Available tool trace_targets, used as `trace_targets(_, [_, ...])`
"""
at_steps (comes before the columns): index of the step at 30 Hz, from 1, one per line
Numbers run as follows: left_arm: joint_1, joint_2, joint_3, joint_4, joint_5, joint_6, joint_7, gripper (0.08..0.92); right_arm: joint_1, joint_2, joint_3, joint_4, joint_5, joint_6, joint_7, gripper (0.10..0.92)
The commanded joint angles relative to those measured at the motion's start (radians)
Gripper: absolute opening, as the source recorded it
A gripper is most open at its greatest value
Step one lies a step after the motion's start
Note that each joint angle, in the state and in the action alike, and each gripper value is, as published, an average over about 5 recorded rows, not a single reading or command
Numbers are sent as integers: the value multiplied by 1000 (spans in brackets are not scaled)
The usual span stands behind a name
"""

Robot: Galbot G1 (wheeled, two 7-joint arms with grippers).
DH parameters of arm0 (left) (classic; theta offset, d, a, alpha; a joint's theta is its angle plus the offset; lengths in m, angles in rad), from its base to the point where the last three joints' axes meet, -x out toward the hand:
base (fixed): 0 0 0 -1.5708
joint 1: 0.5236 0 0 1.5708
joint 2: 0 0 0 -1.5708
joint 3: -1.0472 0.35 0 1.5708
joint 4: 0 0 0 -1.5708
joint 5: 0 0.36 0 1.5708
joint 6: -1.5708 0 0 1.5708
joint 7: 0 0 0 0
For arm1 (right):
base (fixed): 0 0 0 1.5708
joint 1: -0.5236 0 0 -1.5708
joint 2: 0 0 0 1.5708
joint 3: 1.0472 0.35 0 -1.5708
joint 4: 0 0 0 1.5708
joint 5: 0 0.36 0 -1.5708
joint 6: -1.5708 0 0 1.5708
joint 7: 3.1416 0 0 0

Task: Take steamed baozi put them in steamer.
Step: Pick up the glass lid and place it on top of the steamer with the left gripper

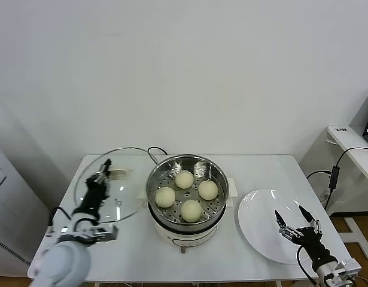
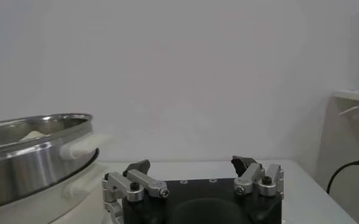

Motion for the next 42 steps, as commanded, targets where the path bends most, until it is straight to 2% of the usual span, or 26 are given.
trace_targets(1, [-169,-178,379,72,256,246,75,129,17,-13,5,-16,-8,-16,0,823])
trace_targets(12, [-229,-343,493,205,451,243,84,129,24,6,2,-29,-25,-16,-7,823])
trace_targets(18, [-258,-403,514,268,503,242,92,129,19,5,10,-36,-24,-12,-16,823])
trace_targets(27, [-288,-428,521,321,510,245,99,129,12,7,13,-39,-22,-8,-26,823])
trace_targets(42, [-280,-402,496,349,508,242,100,129,12,17,13,-38,-21,0,-30,823])
